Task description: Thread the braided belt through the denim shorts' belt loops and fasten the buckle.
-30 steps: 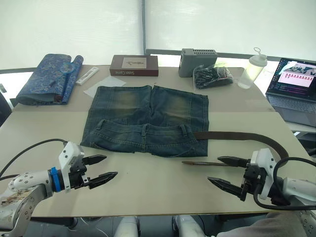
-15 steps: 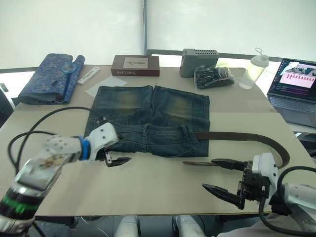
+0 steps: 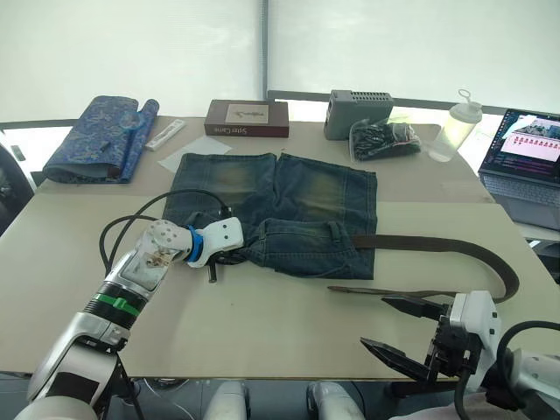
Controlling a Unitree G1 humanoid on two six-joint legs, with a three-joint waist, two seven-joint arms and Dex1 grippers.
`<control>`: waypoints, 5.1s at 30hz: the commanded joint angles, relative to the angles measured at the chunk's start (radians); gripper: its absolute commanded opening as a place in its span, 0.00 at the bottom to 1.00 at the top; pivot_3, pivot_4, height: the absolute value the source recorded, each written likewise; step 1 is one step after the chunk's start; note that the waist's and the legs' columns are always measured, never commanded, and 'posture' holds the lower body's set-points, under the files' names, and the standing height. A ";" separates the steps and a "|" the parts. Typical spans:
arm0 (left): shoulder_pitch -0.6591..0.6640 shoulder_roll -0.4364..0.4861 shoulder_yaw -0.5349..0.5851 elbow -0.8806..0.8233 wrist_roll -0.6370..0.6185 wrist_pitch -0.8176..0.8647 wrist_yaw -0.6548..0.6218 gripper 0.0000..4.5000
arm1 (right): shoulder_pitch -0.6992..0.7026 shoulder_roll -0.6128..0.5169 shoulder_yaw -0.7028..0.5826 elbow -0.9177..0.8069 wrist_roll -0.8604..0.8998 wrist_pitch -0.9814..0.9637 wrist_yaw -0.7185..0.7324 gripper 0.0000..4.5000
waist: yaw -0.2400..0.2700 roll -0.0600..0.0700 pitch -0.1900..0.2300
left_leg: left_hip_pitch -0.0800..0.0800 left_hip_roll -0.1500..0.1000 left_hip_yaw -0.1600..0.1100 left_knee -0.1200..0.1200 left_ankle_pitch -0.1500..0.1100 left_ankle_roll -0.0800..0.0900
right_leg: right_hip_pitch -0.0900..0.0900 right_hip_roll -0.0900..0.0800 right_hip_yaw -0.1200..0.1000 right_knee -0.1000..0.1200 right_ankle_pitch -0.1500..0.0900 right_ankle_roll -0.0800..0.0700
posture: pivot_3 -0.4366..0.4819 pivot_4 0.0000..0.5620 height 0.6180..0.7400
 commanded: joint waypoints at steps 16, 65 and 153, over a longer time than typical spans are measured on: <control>0.211 0.007 -0.032 -0.437 -0.018 0.285 -0.028 0.00 | 0.063 -0.091 -0.100 -0.009 -0.030 0.011 0.034 1.00 | 0.001 0.002 -0.001 | 0.000 0.000 0.000 0.000 -0.001 0.001 | 0.000 0.000 0.000 0.001 -0.002 0.002 | 0.48 0.27 0.82; 0.389 0.036 0.288 -0.891 -0.579 0.502 0.183 1.00 | -0.475 -0.447 0.208 0.427 -0.364 0.020 0.356 0.01 | -0.020 0.000 0.001 | 0.000 0.000 0.000 0.001 -0.001 0.001 | 0.000 0.001 0.001 0.001 -0.002 0.002 | 0.48 0.27 0.82; 0.049 -0.493 0.422 -0.375 -1.068 0.891 0.558 0.00 | -0.498 0.078 0.044 0.078 0.424 0.519 -0.419 0.68 | -0.027 0.000 0.000 | -0.001 -0.002 -0.003 0.001 -0.001 0.002 | 0.000 0.002 0.002 0.002 0.003 0.010 | 0.48 0.27 0.82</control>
